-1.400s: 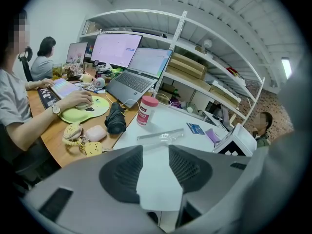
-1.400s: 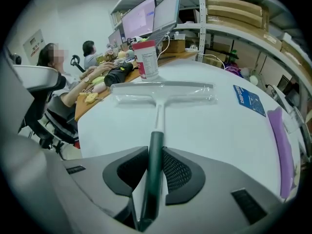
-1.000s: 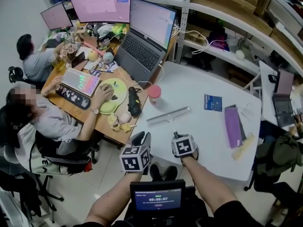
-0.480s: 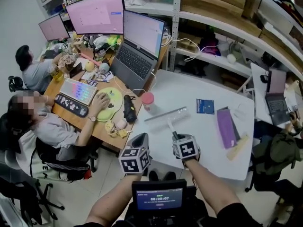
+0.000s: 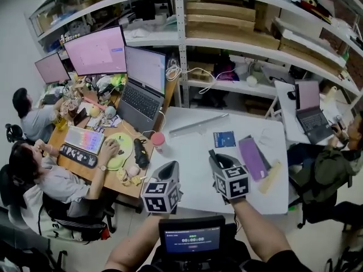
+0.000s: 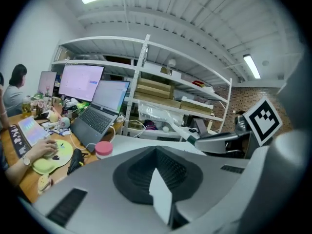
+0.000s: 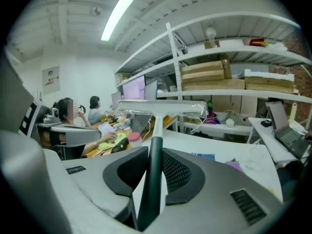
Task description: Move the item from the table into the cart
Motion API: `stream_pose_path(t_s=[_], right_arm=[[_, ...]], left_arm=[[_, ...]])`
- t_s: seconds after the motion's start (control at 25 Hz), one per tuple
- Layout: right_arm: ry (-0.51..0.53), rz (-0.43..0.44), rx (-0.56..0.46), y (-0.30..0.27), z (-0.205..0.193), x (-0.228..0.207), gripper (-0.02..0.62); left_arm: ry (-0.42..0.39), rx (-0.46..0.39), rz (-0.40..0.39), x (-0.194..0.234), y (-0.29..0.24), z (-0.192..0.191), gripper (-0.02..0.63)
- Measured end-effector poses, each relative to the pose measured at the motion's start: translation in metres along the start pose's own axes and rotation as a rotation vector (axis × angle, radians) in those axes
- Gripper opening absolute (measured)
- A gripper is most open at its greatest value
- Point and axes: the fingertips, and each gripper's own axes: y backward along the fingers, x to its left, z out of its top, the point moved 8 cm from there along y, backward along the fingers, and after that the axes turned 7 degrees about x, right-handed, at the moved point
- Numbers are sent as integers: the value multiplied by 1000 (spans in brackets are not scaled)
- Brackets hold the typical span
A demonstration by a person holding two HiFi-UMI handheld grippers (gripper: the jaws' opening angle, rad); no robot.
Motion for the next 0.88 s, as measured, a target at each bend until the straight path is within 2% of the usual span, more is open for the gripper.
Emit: stream_pose_path(t_s=[0.12,0.28,0.48,0.68,0.88], right_arm=[[7,-70,-97,49,10,-24,85],[-28,-209,-198,111,11,-49,86],[-67,-455,-266,191,-11,-63,84],[-187,-711,-292,291,-66,-58,84],[-309,-933,-317,407,-145,-50,84]], left_arm=[[-65,-44,-75,-42,-12,16,0],[-181,-65,-211,-93,-26,34,0],[-321,-43,-431,-158,-42,35,0],[-445,1,-691,-246,-33,17,0],[-543,59,-905,-360,-1,-31,0]])
